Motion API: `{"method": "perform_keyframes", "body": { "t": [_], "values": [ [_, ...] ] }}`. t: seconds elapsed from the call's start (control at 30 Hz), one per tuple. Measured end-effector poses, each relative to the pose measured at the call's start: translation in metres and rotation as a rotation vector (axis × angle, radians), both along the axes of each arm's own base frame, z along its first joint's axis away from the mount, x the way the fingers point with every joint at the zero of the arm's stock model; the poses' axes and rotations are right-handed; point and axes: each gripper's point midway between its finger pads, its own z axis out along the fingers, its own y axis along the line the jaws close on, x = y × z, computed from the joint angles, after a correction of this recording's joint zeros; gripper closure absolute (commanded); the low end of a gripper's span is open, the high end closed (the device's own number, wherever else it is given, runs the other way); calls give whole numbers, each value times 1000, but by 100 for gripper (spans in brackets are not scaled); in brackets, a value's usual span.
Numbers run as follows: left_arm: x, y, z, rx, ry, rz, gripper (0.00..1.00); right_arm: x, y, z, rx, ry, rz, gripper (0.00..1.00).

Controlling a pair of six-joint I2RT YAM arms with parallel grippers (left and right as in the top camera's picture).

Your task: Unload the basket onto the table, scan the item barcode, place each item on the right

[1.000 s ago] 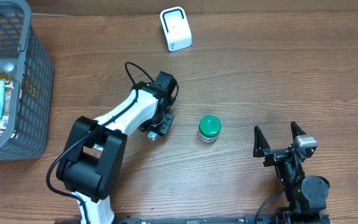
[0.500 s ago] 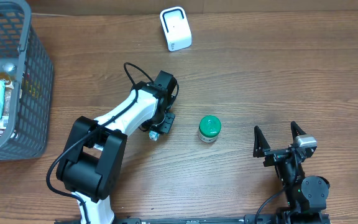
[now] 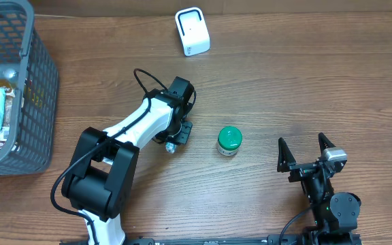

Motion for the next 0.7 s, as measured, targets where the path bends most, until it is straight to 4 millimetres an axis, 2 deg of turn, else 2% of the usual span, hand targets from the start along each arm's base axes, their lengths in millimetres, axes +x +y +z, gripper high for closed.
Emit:
{"method": "perform_keyframes", "body": {
  "t": [0.07,0.27,0.47,0.7],
  "values": [
    [-1,-4,0,-24,10,36,89,0,0,0,0,0,0,0],
    [-4,-27,2,-113,29,135,84,0,0,0,0,0,0,0],
    [-11,-59,3,-149,16,213,84,0,0,0,0,0,0,0],
    [-18,-70,2,-111,-12,274,84,0,0,0,0,0,0,0]
  ]
}}
